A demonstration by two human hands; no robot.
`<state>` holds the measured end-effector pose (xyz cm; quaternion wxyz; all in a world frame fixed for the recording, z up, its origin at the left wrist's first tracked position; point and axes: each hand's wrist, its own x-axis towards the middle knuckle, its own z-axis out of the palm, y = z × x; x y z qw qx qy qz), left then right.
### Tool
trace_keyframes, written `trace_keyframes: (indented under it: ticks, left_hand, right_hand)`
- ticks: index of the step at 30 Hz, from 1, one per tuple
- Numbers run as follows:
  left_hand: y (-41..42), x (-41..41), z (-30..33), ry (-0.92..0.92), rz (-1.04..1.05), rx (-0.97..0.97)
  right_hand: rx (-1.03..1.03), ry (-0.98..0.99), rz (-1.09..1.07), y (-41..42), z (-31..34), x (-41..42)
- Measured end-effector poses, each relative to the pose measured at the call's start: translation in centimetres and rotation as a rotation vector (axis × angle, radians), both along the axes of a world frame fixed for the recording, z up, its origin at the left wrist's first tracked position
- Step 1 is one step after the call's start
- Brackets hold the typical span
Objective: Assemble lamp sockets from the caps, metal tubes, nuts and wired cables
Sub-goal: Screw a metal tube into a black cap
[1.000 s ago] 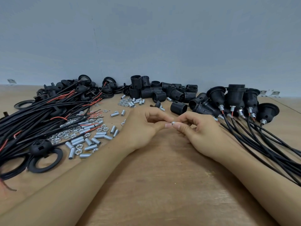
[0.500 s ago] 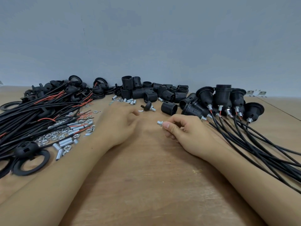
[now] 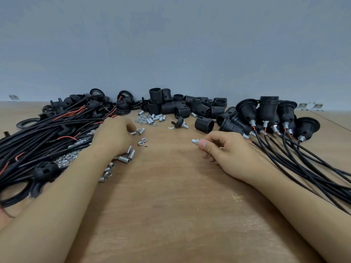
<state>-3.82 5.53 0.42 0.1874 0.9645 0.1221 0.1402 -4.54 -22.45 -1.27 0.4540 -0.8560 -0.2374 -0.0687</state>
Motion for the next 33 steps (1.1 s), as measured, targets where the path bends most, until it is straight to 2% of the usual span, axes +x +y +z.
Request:
trace_keyframes:
  ticks: [4,8,12,16,19,24,25,28,30,33]
  left_hand:
    - [-0.1,0.4,-0.4,-0.046,-0.027,-0.032]
    - [-0.4,0.2,-0.1,-0.074,-0.028,0.045]
    - [-0.8,-0.1,0.3,-0.135,-0.168,0.012]
    - [-1.0,-0.5,0.7,-0.013,-0.211,0.099]
    - [-1.3,-0.6,0.7,0.035,-0.240,0.064]
    - [0.2,-0.4,1.2,-0.143,-0.020,0.175]
    - [0.9,-0.2,1.2,-0.137,0.045,0.224]
    - [2.3,0.0,0.6,0.061,0.210,0.285]
    - [2.4,0.2,0.1,0.142,0.204,0.213]
    - [2.5,0.3,-0.2,0.089,0.137,0.143]
  right_hand:
    - [-0.001,0.006,-0.005,0.1,-0.1,0.1]
    - [-0.014,-0.007,-0.003,0.0,-0.1,0.2]
    - [-0.024,-0.010,0.000,0.1,-0.1,0.2]
    - [-0.041,-0.019,0.000,-0.1,0.0,0.3]
    - [-0.043,-0.030,0.002,-0.2,0.0,0.3]
    - [-0.043,-0.031,0.013,-0.2,-0.1,0.4]
    - [-0.044,-0.031,0.013,-0.2,-0.1,0.4]
    - [-0.053,-0.043,0.012,-0.2,0.0,0.4]
    - [-0.055,-0.047,0.012,-0.2,0.0,0.3]
    - [-0.059,-0.038,0.007,-0.2,0.1,0.2]
